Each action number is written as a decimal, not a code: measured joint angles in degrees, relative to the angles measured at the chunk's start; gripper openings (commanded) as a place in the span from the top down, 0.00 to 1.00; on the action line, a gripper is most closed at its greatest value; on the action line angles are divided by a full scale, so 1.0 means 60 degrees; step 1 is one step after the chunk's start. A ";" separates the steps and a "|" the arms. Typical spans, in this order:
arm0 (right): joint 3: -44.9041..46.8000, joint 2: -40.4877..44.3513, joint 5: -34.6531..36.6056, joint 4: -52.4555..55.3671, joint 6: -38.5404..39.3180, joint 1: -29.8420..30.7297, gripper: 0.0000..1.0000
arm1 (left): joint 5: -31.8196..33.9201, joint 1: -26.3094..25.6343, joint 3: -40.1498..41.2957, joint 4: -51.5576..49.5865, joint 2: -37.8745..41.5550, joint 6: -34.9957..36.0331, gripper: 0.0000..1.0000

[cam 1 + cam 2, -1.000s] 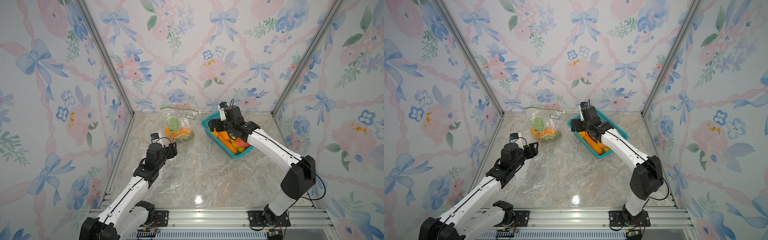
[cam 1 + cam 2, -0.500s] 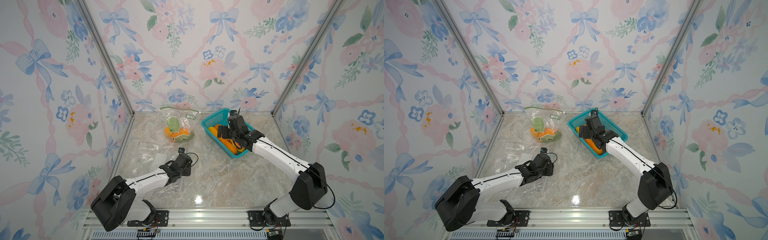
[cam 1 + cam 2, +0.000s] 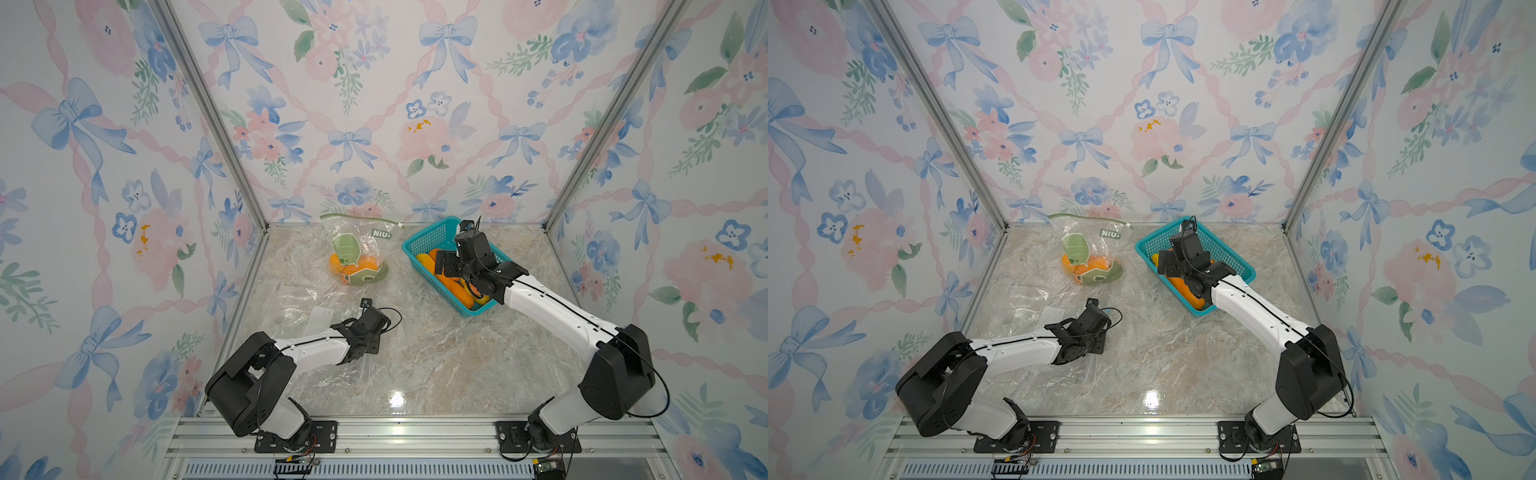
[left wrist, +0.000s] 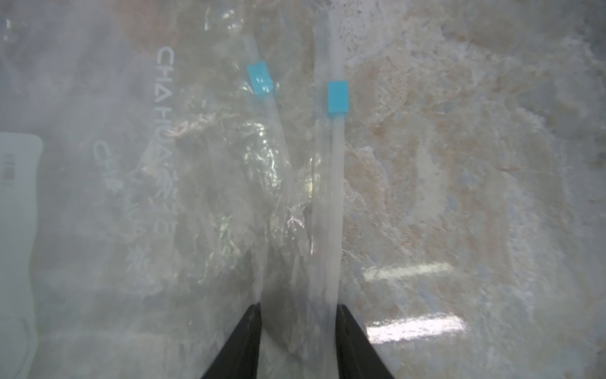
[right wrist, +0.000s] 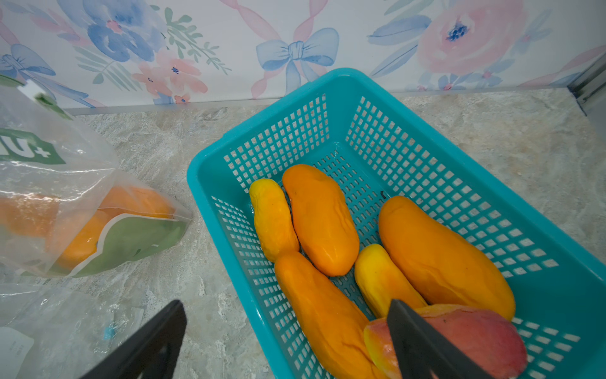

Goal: Place the mango in a zip-top bag and seal the zipper
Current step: Pick up the zipper food storage bag.

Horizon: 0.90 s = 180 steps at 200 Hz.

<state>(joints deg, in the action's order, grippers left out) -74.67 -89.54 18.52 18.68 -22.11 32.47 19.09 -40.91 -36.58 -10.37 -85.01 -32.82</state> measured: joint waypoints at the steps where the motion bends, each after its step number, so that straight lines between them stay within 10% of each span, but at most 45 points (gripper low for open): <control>1: 0.0000 0.0000 0.0000 -0.0004 0.0000 0.0000 0.01 | 0.0000 0.0000 0.0000 0.0004 -0.0004 -0.0011 0.73; 49: 0.0029 0.0011 0.0000 -0.0087 0.0000 0.0000 0.01 | 0.0069 0.0000 -0.0113 -0.0022 -0.0058 -0.0091 1.00; 180: 0.0889 0.0015 -0.0849 0.0025 -0.0834 0.0000 0.01 | -0.2033 0.0339 -0.1756 -0.0222 0.1224 0.0044 1.00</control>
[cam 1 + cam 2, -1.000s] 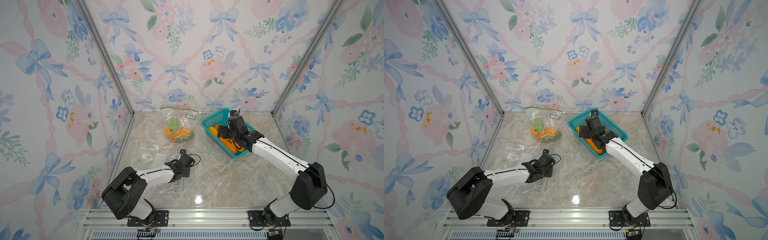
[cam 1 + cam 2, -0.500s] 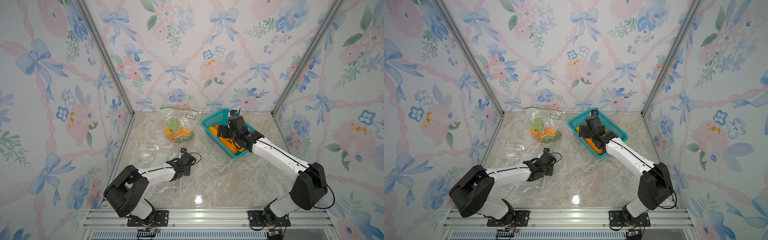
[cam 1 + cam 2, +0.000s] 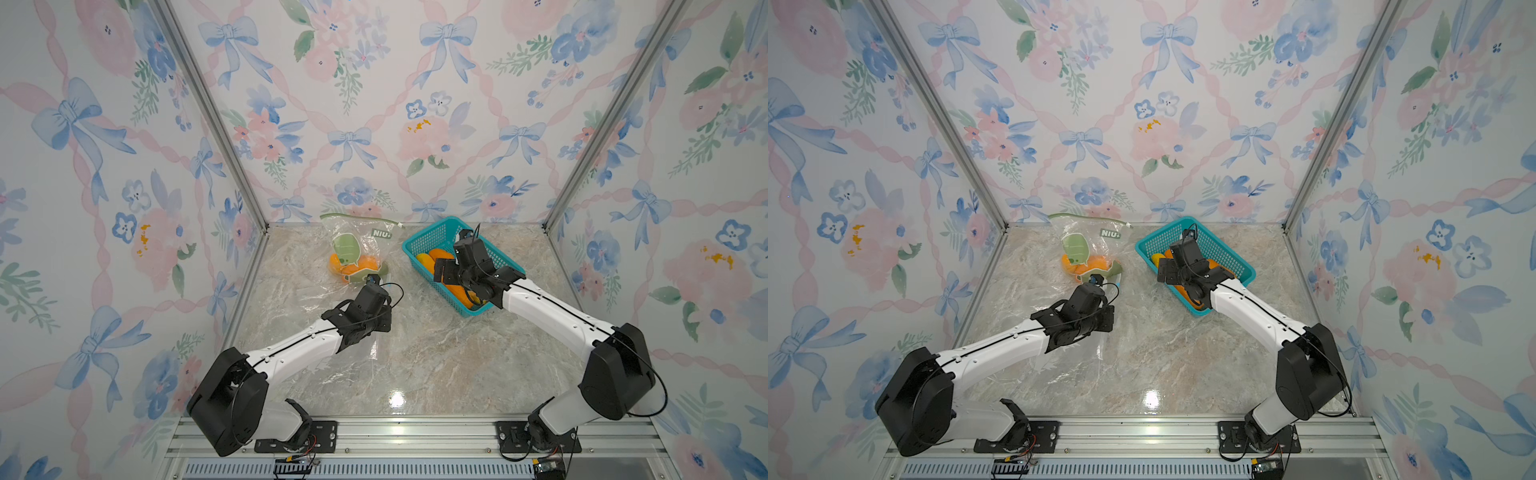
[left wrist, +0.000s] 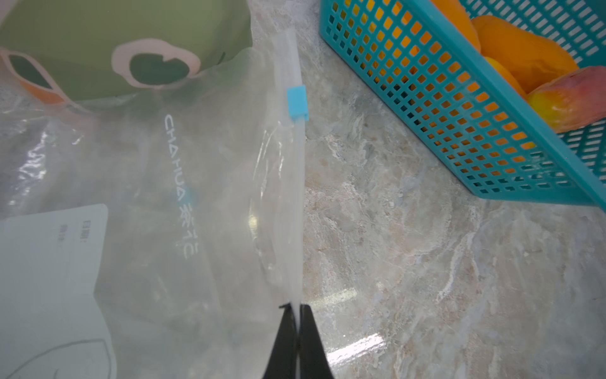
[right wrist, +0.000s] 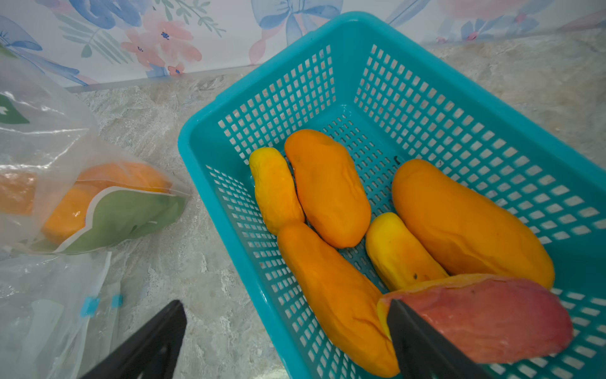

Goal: Place the mango in a zip-top bag and seal the zipper
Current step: Pick up the zipper food storage bag, then open the zipper food storage bag.

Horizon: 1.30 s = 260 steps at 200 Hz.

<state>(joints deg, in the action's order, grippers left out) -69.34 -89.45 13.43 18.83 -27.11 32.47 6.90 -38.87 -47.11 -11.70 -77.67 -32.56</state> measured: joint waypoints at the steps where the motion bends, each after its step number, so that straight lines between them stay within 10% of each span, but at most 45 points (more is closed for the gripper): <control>1: 0.0015 0.0000 -0.0015 -0.0004 -0.0007 0.0000 0.01 | -0.0025 0.0004 -0.0015 0.0000 0.0000 0.0000 1.00; 112: 0.1388 -0.0415 -0.4215 -0.2772 -0.2641 0.0331 0.22 | -0.1880 0.0233 -0.0936 0.0514 -0.0532 0.0397 1.00; 260: 0.1071 -0.1381 -0.4809 -0.3173 -0.2914 0.0627 0.35 | -0.2160 0.0240 -0.0914 0.0590 -0.0619 0.0393 1.00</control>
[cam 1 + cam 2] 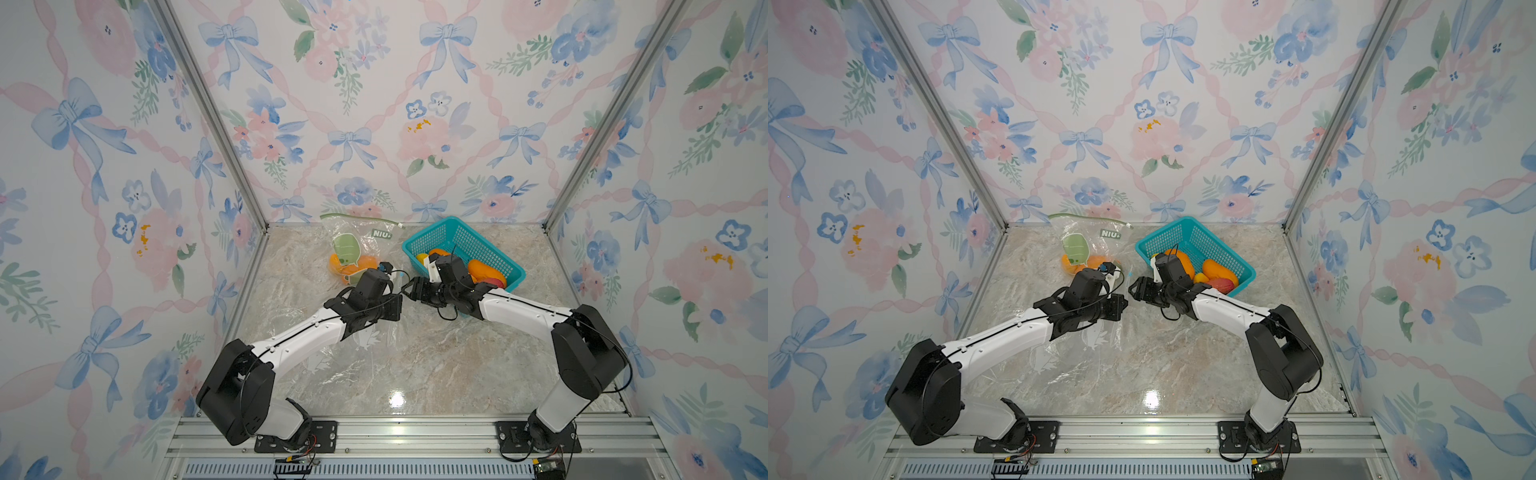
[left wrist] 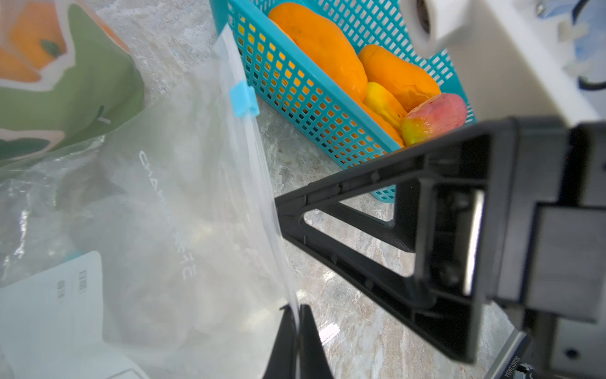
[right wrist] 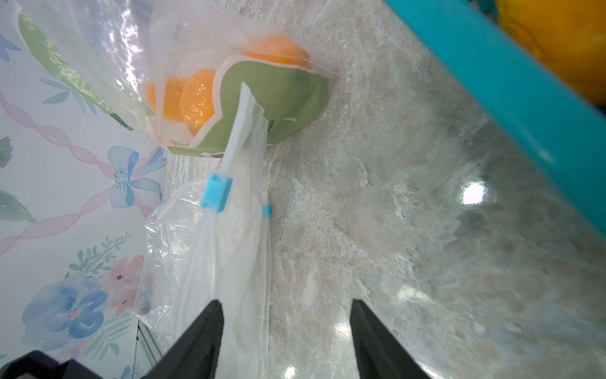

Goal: Place the mango in a zip-top bag and seal the zipper
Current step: Open the zipper food storage bag.

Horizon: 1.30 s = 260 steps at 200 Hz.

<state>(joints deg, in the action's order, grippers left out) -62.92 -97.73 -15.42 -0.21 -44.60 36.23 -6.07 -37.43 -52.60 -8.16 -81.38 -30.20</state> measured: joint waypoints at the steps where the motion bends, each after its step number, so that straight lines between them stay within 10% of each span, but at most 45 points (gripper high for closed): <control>1: 0.0000 0.0000 0.0011 0.0000 0.0004 0.0000 0.35 | 0.0000 0.0000 0.0000 0.0004 0.0000 0.0000 1.00; 188: -0.0219 -0.0095 0.0204 0.0025 0.0109 0.0288 0.46 | -0.0073 0.0000 0.0000 0.0076 -0.0208 0.0000 1.00; 260: -0.0492 -0.0401 0.0033 0.0175 0.0102 0.0350 0.65 | -0.0069 0.0000 0.0000 0.0080 -0.0215 0.0000 1.00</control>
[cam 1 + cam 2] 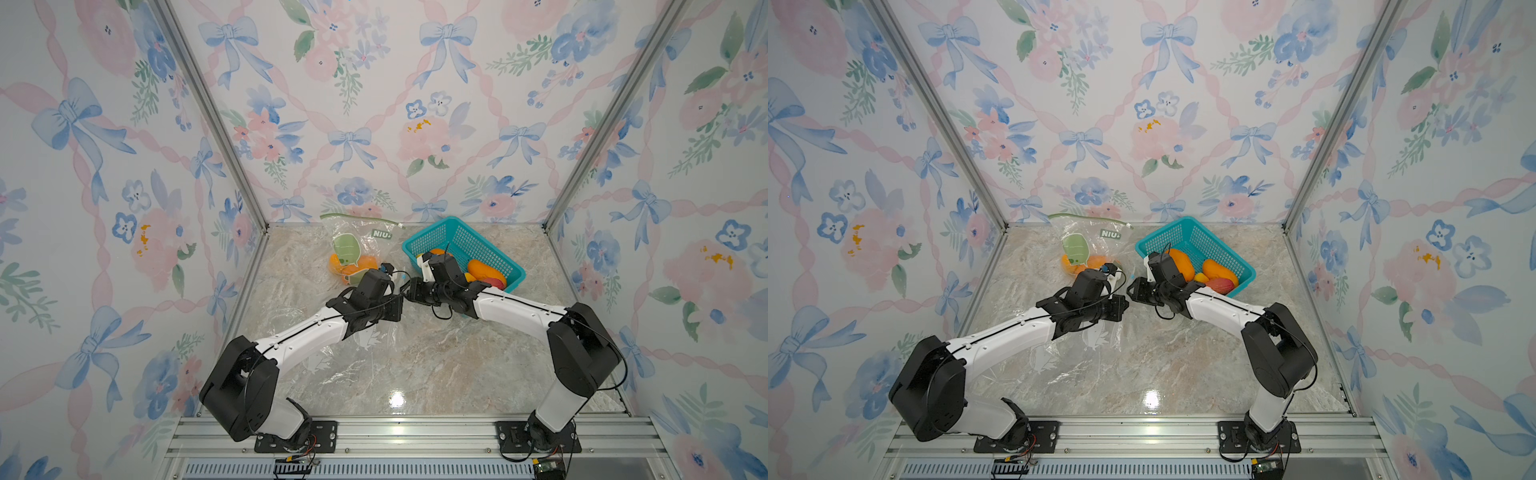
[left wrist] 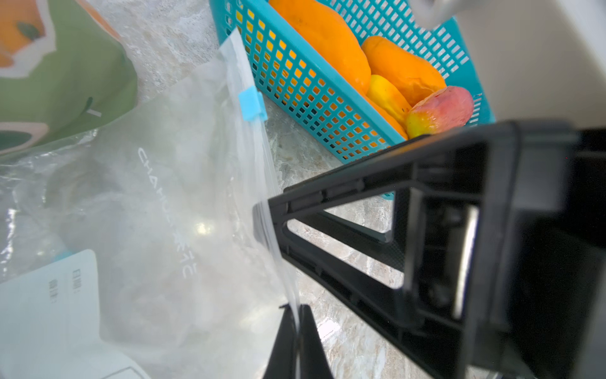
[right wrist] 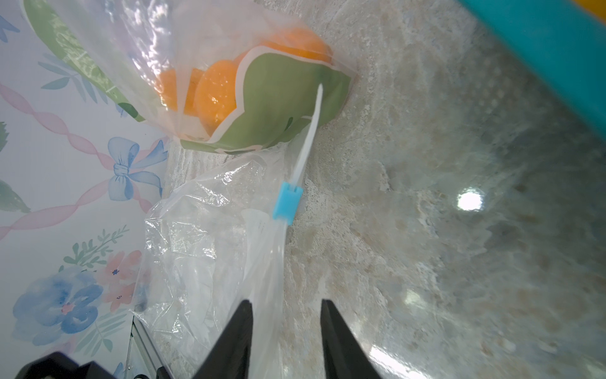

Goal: Place the mango in a zip-top bag and seal the zipper
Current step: Open the zipper food storage bag.

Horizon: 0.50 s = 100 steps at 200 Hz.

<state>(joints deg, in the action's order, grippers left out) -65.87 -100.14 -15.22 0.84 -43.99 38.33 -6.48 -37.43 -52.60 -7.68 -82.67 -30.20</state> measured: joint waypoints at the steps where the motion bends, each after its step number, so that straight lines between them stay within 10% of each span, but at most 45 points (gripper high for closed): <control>1: -0.0004 -0.0007 -0.0004 0.0000 -0.0007 0.0000 0.65 | 0.0000 0.0000 0.0000 0.0000 0.0000 0.0000 1.00; 57: -0.0251 -0.0379 -0.0324 -0.0051 -0.0095 0.0055 1.00 | 0.0007 -0.0004 0.0047 -0.0011 0.0000 -0.0007 1.00; 100: -0.0288 -0.0379 -0.0353 -0.0124 -0.0062 0.0073 1.00 | 0.0120 0.0025 0.0153 0.0062 0.0000 -0.0120 0.80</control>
<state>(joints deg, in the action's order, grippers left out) -67.59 -102.41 -17.34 0.10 -44.36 38.76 -5.76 -37.28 -51.68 -7.31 -82.67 -30.92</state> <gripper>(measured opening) 0.054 0.148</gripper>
